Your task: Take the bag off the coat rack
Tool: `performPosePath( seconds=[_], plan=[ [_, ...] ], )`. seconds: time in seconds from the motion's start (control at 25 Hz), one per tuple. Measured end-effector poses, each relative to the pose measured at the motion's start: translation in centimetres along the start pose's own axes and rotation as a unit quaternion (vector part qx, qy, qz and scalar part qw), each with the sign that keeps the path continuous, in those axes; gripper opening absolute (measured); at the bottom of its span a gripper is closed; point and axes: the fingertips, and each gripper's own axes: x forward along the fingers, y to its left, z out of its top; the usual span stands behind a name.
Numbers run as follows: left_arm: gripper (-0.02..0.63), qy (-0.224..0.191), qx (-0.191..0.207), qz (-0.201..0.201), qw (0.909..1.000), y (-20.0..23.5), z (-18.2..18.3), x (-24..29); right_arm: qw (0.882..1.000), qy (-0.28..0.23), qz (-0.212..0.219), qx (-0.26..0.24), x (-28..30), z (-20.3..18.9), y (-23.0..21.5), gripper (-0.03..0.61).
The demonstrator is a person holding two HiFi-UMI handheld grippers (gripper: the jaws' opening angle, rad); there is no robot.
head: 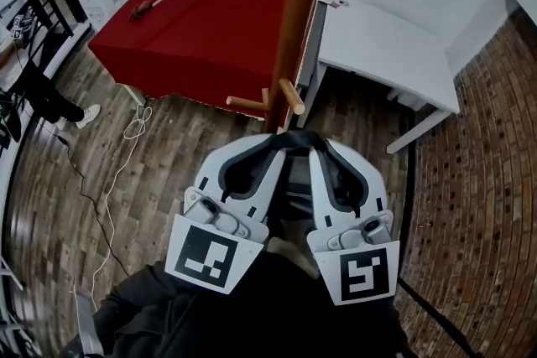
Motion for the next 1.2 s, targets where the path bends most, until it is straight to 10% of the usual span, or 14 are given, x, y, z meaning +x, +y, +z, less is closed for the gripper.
performPosePath(
  seconds=[0.68,1.2],
  plan=[
    [0.037,0.008,-0.024,-0.139,0.99,-8.6,-0.6,0.7,0.988,0.029,-0.15,0.027,-8.9,-2.6,-2.5,0.034],
    [0.037,-0.015,-0.031,-0.296,0.9547,-23.4,1.8,-0.2,0.948,0.06,-0.313,0.016,-24.3,-3.5,-5.6,0.034]
  ],
)
